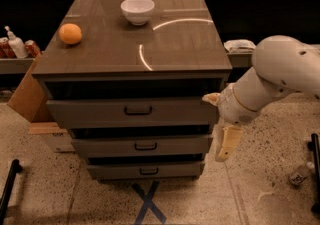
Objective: Open top drawer
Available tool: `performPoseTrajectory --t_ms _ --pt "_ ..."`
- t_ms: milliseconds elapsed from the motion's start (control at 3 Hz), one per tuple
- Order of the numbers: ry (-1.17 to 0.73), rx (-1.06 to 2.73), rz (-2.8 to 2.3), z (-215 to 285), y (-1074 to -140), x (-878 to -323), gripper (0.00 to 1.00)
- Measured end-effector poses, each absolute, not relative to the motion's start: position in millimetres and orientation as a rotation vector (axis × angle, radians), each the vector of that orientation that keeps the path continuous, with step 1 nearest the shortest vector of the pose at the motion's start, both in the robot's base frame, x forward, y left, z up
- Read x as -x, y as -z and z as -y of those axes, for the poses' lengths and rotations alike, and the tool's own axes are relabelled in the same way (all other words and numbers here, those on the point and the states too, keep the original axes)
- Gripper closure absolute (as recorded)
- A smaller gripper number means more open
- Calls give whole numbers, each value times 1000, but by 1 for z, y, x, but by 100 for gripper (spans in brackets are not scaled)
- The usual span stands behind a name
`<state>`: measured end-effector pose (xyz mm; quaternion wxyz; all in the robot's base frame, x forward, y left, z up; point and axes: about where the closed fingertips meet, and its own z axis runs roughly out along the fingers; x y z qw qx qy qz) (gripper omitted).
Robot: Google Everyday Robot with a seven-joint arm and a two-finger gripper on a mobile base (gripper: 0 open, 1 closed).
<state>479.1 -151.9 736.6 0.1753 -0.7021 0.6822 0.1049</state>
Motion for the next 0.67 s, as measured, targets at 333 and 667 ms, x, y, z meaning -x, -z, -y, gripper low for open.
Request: performPoseTrajectory --t_ms 333,667 --pt "-248 2000 -1854 130 -713 -524 0" --pt "-235 2006 -1850 129 -710 -527 0"
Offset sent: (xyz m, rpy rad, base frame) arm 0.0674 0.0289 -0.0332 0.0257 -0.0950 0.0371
